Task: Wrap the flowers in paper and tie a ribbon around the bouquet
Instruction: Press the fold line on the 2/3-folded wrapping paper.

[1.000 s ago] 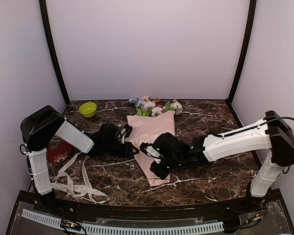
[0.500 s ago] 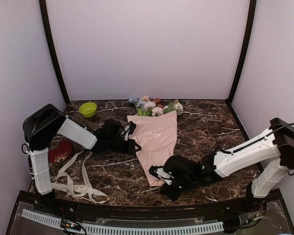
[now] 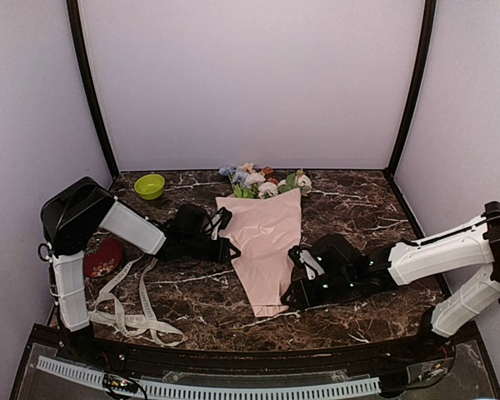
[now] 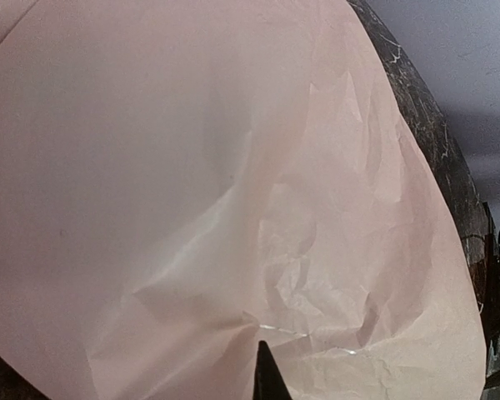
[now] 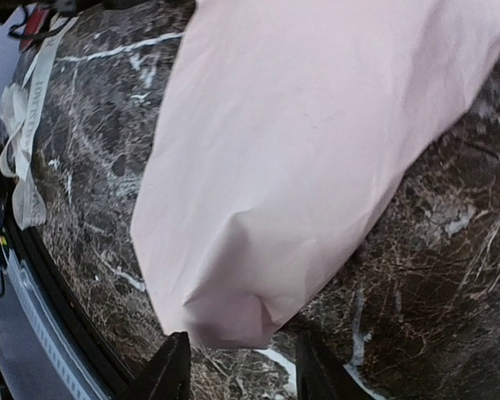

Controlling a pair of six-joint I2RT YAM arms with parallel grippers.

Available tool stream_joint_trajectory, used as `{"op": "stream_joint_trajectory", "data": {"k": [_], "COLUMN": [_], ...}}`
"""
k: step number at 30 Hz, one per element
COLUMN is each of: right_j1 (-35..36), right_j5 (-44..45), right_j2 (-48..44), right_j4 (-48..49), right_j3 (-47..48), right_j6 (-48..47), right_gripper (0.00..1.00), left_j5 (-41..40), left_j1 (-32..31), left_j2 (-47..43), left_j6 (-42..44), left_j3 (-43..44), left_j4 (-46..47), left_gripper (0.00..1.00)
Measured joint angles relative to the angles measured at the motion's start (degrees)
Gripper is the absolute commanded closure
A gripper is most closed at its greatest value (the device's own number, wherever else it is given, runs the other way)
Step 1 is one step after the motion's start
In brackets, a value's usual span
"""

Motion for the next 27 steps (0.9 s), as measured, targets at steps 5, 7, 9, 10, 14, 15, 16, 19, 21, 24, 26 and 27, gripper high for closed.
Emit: {"op": "stream_joint_trajectory", "data": {"k": [5,7,9,10,14,15,16,19,21,24,26,27], "right_j1": [-1.0,-1.0,-1.0,-1.0,-1.1,-1.1,-1.1,-1.0,-1.0,-1.0,-1.0,-1.0], "right_j5": [-2.3,-3.3,-4.5,-5.0,-6.8,-7.3,-7.6,-8.3,-8.4,-8.6,-8.6,-8.6], "right_j2": [4.3,5.4,5.8,5.7,5.5,5.3,5.1,4.7,4.3,2.2,0.8,0.0], "right_j4": [3.5,5.3,8.0,9.2,13.7,14.4,14.8,15.2,15.2,14.4,12.4,11.2], "right_j3": [-0.9,-1.8,-3.4,-4.2,-7.5,-8.2,-8.5,-9.2,-9.6,-11.1,-11.2,-11.1], "right_j6": [4.6,6.4,7.4,7.9,10.2,10.8,10.8,11.1,11.3,11.1,10.1,9.5], "right_gripper": [0.7,0.8,0.88,0.93,1.0,1.0,1.0,1.0,1.0,1.0,0.92,0.89], "left_j5": [0.2,0.3,0.3,0.3,0.2,0.2,0.2,0.1,-0.2,-0.2,-0.2,-0.2], "left_j1": [0.0,0.0,0.0,0.0,0.0,0.0,0.0,0.0,0.0,0.0,0.0,0.0], "left_j2": [0.0,0.1,0.1,0.1,0.1,0.1,0.2,0.2,0.2,0.2,0.2,0.2], "left_j6": [0.0,0.0,-0.1,-0.1,-0.1,-0.1,-0.1,-0.1,0.0,0.3,0.6,0.7], "left_j3": [-0.1,-0.1,-0.1,-0.2,-0.2,-0.2,-0.2,-0.1,0.0,0.2,0.5,0.5], "left_j4": [0.2,0.3,0.4,0.5,0.5,0.5,0.6,0.6,0.5,0.1,-0.4,-0.5], "left_gripper": [1.0,1.0,1.0,1.0,1.0,1.0,1.0,1.0,1.0,1.0,1.0,1.0]}}
